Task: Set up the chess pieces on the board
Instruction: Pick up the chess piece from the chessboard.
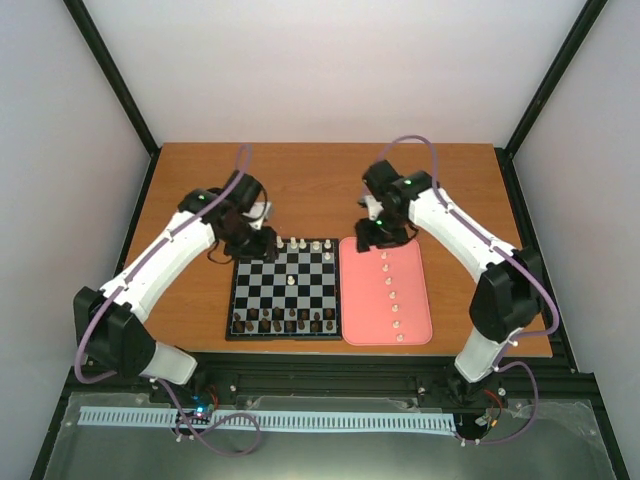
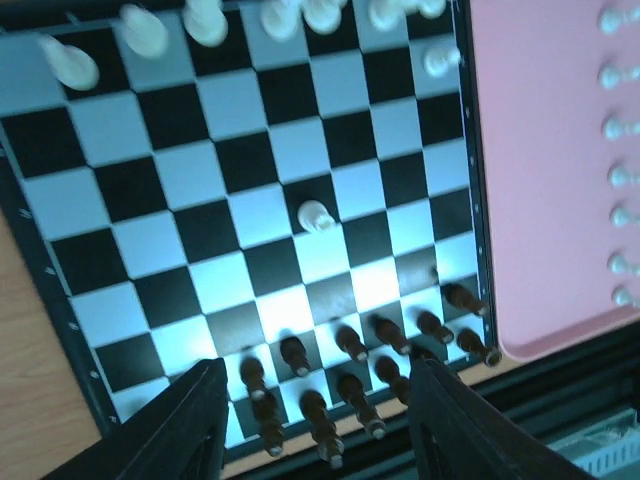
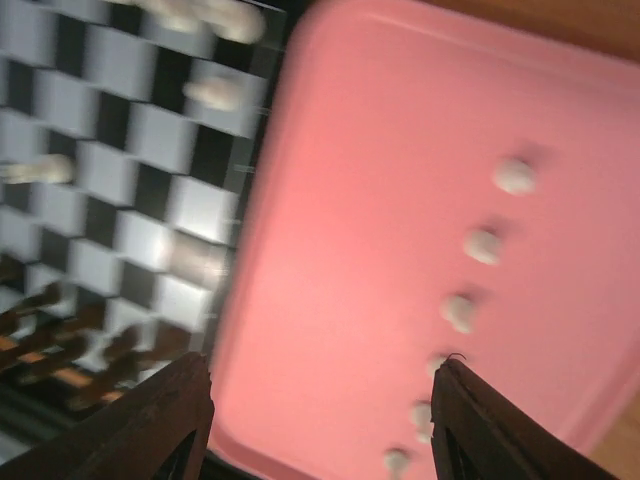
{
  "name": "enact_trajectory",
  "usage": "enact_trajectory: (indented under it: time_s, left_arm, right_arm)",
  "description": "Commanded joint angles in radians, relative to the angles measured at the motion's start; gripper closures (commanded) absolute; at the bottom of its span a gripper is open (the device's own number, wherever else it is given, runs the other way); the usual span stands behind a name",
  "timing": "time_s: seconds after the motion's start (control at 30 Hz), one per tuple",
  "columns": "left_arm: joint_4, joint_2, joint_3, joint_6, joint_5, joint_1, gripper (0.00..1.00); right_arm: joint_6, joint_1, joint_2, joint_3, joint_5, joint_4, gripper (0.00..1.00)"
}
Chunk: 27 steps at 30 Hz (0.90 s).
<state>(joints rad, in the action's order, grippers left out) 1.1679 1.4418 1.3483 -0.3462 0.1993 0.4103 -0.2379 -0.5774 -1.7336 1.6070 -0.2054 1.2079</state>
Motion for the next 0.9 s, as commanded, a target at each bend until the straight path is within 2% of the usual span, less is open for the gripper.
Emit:
enact_trajectory:
  time_s: [0.0, 0.13, 0.3, 0.37, 0.53, 0.63, 0.87]
  left_arm:
    - [-0.048, -0.002, -0.045, -0.097, 0.004, 0.119, 0.48]
    - [-0.084, 0.063, -0.075, -0.114, -0.042, 0.207, 0.48]
    - [-0.139, 0.137, -0.101, -0.125, -0.059, 0.226, 0.50]
    - [-0.154, 0.165, -0.104, -0.129, -0.059, 0.226, 0.54]
    - [-0.185, 0.204, -0.125, -0.142, -0.085, 0.226, 0.55]
    - [-0.209, 0.224, -0.135, -0.145, -0.087, 0.226, 0.61]
    - [-0.250, 0.278, -0.141, -0.157, -0.090, 0.226, 0.66]
  right_arm:
    - [-0.021, 0.080, 0.082, -0.184, 0.076, -0.144, 0.40]
    - [-0.021, 0.127, 0.122, -0.322, 0.077, -0.207, 0.40]
    - [-0.009, 0.173, 0.133, -0.409, 0.058, -0.258, 0.40]
    - [0.003, 0.185, 0.128, -0.416, 0.054, -0.261, 0.40]
    - [0.028, 0.204, 0.123, -0.421, 0.054, -0.261, 0.40]
    - [0.034, 0.210, 0.124, -0.423, 0.055, -0.260, 0.40]
    - [0.041, 0.216, 0.129, -0.415, 0.042, -0.253, 0.40]
